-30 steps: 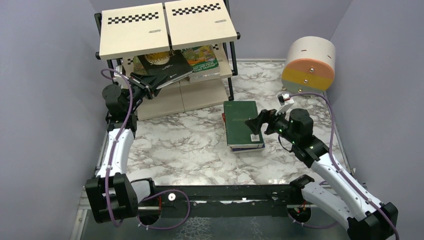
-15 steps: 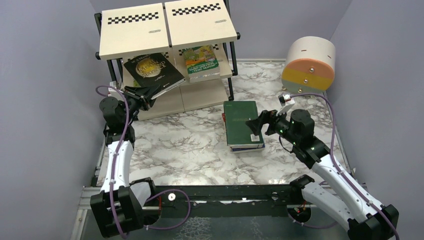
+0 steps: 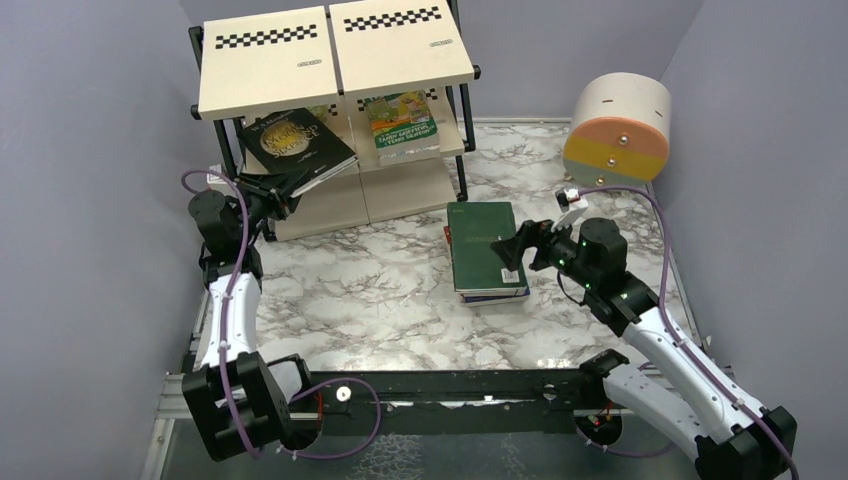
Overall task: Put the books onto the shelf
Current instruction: Place the book on the shelf.
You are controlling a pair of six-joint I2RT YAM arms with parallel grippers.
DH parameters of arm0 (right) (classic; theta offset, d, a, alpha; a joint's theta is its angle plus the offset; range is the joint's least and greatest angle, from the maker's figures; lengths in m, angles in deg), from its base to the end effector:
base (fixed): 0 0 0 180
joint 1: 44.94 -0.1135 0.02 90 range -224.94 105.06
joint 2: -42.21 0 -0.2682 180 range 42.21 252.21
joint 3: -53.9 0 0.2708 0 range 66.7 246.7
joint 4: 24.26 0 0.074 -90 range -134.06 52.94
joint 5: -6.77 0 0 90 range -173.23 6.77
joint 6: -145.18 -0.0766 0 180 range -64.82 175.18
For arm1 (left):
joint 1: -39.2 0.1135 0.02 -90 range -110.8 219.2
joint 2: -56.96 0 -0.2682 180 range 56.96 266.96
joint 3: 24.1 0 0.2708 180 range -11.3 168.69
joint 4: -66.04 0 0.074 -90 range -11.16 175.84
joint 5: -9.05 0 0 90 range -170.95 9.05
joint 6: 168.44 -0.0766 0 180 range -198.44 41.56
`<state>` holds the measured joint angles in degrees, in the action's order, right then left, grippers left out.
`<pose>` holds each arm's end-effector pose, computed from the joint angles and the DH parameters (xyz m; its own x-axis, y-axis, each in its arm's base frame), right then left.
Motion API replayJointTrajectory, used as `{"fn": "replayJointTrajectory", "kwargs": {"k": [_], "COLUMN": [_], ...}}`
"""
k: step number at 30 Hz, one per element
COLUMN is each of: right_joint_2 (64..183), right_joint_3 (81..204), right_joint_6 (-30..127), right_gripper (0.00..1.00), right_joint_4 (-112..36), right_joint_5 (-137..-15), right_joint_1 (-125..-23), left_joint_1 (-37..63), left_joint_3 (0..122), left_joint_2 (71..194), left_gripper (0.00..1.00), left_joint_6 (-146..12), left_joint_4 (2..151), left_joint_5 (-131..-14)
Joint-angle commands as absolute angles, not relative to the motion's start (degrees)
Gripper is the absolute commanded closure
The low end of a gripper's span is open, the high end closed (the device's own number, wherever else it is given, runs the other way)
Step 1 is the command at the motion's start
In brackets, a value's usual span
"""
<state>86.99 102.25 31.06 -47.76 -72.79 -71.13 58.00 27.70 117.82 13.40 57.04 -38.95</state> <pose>0.2095 0.1185 0.2684 -0.5190 0.1926 -0.8328 -0.4107 0.7983 0.4406 0.2889 0.0442 0.3050 -0.3937 -0.9187 0.0328 -0.0136 -0.0298 -0.9995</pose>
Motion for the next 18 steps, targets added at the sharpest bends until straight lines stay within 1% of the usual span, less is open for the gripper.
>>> {"fn": "replayJointTrajectory", "kwargs": {"k": [1, 18], "right_joint_2": [87.38, 88.32], "right_joint_3": [102.09, 101.49], "right_joint_6": [31.36, 30.85], "right_gripper": [0.02, 0.02], "right_joint_4": [-47.25, -46.42], "right_joint_5": [-72.16, -71.98], "right_joint_1": [-71.42, -71.45], "left_joint_1": [58.61, 58.95], "left_joint_3": [32.17, 32.89], "left_joint_2": [118.68, 122.87], "left_gripper": [1.00, 1.00], "left_joint_6": [11.86, 7.14], "left_joint_4": [48.46, 44.65], "left_joint_5": [-34.94, -28.84]}}
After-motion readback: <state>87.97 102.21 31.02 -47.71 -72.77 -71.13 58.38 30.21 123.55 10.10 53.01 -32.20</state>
